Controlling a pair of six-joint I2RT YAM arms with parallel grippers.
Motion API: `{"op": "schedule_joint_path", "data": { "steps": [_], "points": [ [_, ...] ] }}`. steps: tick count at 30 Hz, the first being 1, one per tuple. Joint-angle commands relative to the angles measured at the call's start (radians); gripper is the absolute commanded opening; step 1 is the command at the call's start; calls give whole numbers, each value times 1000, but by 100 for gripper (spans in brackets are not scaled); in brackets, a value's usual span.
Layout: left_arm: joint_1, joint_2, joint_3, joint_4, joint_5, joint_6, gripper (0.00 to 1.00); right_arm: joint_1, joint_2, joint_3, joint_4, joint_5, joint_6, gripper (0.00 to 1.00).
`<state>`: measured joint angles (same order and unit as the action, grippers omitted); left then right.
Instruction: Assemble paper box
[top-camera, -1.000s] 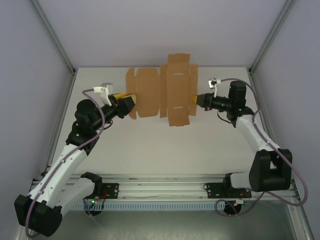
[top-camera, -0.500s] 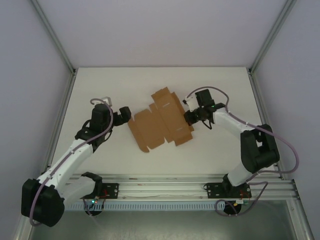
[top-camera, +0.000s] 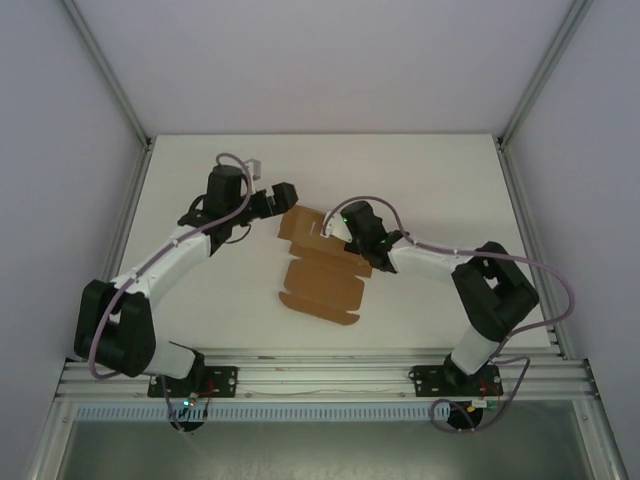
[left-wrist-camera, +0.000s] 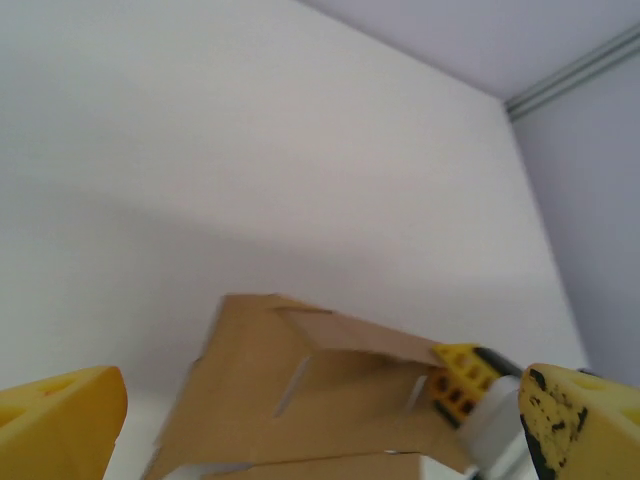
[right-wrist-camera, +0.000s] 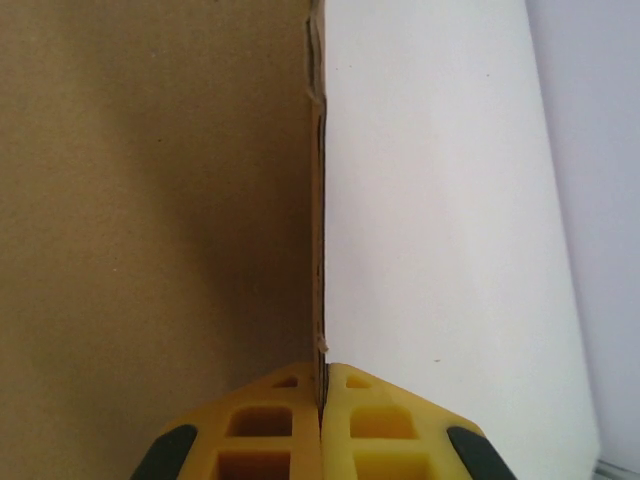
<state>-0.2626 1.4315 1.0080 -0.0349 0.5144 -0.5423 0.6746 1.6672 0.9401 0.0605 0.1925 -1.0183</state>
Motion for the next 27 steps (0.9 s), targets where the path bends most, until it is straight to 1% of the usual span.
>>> {"op": "schedule_joint_path", "data": {
  "steps": [1,3,5,7,10,12,15,19,22,27],
  "points": [
    [-17,58,70,51,128,-41,98,5,-15,-21,97,64,-41,0],
    [-31,103,122,23,137,-30,94,7,-28,-24,99,38,-28,1],
    [-48,148,172,-15,128,-15,86,9,-42,-23,87,23,-23,1],
    [-64,188,209,-28,127,-15,80,10,-50,-24,80,18,-22,0],
    [-84,251,263,-59,132,19,76,10,-57,-25,79,20,-14,0],
    [-94,292,307,-122,101,38,71,10,-62,-25,84,26,-6,0],
    [-104,333,325,-157,71,49,68,10,-76,-27,85,8,15,0],
    [-116,370,324,-139,122,29,62,10,-87,-22,85,-13,42,1],
    [-124,380,306,-92,168,2,61,11,-86,-17,88,-9,45,1],
    [-129,389,279,2,222,-63,55,13,-81,-23,96,-25,52,0]
  ]
}}
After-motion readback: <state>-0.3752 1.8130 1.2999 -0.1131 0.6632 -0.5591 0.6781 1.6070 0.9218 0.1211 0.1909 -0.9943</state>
